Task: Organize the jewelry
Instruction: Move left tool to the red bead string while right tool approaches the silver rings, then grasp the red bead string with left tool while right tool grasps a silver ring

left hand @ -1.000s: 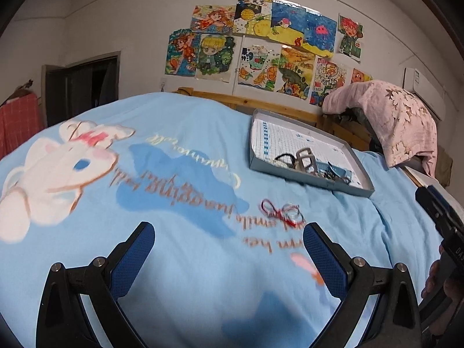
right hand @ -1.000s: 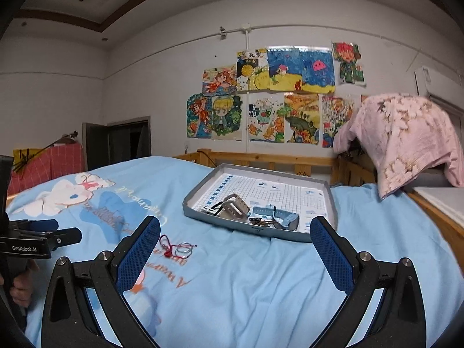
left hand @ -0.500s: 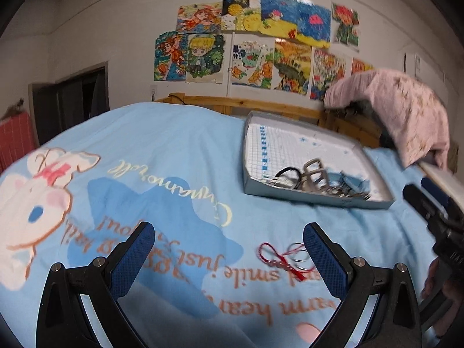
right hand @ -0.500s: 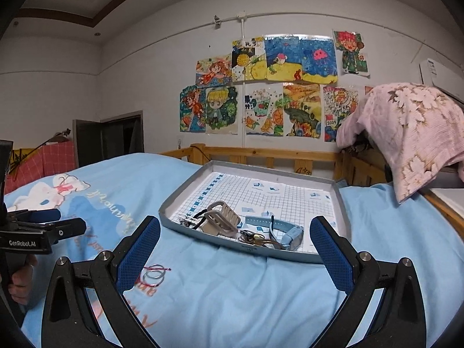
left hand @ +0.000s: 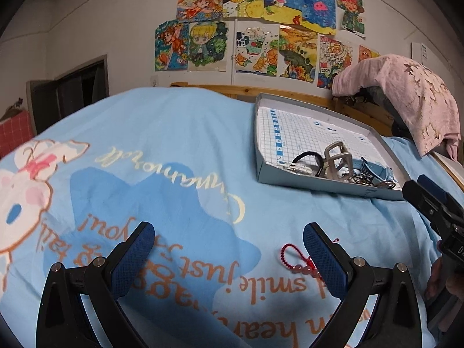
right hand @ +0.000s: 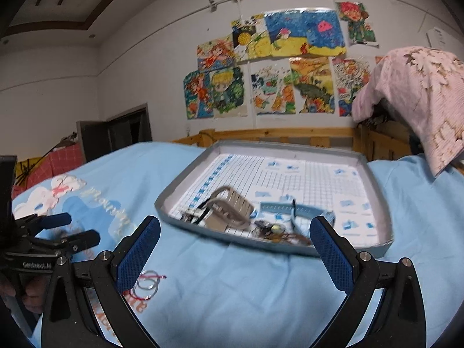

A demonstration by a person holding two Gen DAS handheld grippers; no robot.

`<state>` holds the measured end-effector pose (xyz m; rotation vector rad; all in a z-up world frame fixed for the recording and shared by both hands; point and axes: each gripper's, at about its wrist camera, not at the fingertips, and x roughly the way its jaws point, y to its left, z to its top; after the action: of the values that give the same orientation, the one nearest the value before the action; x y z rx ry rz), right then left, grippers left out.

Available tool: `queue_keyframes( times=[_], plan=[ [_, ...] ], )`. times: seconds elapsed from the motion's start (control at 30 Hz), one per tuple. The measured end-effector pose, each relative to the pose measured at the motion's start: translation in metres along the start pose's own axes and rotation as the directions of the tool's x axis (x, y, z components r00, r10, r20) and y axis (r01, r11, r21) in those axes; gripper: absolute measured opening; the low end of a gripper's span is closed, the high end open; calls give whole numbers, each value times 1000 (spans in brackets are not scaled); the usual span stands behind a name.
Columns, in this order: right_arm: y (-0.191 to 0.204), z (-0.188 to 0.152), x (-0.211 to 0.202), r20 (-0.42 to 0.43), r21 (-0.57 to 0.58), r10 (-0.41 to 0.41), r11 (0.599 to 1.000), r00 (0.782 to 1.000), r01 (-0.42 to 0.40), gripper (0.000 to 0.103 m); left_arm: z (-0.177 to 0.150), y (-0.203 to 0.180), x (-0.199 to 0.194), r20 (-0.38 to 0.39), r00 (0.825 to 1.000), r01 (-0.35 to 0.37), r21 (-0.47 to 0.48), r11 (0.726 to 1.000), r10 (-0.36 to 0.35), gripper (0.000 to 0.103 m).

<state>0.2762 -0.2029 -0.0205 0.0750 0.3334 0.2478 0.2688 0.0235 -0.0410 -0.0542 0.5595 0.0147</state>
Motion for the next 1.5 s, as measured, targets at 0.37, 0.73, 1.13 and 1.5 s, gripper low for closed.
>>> queue_keyframes(
  times=[0.37,0.73,1.13,1.5],
  plan=[
    [9,-21,17,-82,-19,69,997,994,-71,95,-11,5,-3,50,997,65,-7,998,-64,102],
    [27,-30,29,-166,-82,176,978,970,-192,51,-15,0,13,-23,975,220,6,975,-220,56],
    [50,-40,43,-291,-129,286,934,913,-334,43,-26,-2,42,-155,934,320,-48,946,-324,22],
    [67,-50,54,-391,-157,291,914,873,-375,38,-30,-6,42,-158,928,333,-57,941,-338,4]
  ],
)
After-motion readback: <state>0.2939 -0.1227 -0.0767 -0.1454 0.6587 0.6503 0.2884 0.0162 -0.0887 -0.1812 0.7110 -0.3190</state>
